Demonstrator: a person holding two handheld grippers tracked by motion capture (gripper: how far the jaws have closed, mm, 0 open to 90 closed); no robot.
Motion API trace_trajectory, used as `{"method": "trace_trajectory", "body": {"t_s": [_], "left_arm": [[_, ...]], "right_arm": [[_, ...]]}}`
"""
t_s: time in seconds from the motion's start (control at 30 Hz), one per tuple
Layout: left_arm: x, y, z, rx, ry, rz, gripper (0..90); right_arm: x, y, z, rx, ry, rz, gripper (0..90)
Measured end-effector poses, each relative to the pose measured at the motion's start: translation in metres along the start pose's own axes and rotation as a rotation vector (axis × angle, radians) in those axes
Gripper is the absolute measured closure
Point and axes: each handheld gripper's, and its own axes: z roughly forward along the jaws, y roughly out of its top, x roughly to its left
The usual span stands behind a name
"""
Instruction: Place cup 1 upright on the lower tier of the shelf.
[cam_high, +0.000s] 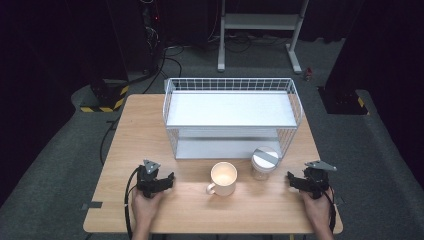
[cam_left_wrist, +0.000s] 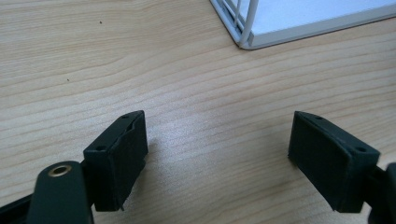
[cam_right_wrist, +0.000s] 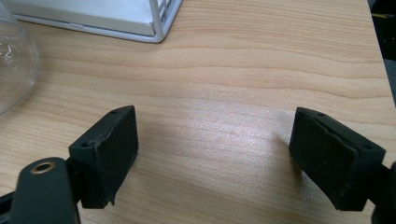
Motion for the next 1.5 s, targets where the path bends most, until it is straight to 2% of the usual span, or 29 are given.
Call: {"method": "trace_trajectory", "body": {"t_s": [0.57, 1.03, 1.17, 1.33, 1.5], "left_arm": [[0.0000, -0.0002, -0.0004, 0.001, 0.001, -0.001, 20.1], [0.0002, -0.0001, -0.0003, -0.002, 0.004, -0.001, 20.3], [0.0003, -0.0001, -0.0003, -0.002, 0.004, -0.001, 20.3], [0.0001, -0.0001, -0.0001, -0.001, 0.000, -0.003, 19.9], [0.0000, 0.0000, 0.0000, 0.001, -0.002, 0.000, 19.1]], "right_arm": [[-0.0003, -0.0002, -0.0002, -0.002, -0.002, -0.003, 15.6], [-0.0014, -0.0004, -0.0007, 0.007, 0.022, -0.006, 13.7], [-0.0043, -0.0003, -0.0003, 0.004, 0.035, -0.022, 13.7], [-0.0026, -0.0006, -0.0021, 0.013, 0.026, -0.023, 13.9], [-0.0003, -0.0027, -0.0036, -0.003, 0.026, -0.033, 14.0]]}}
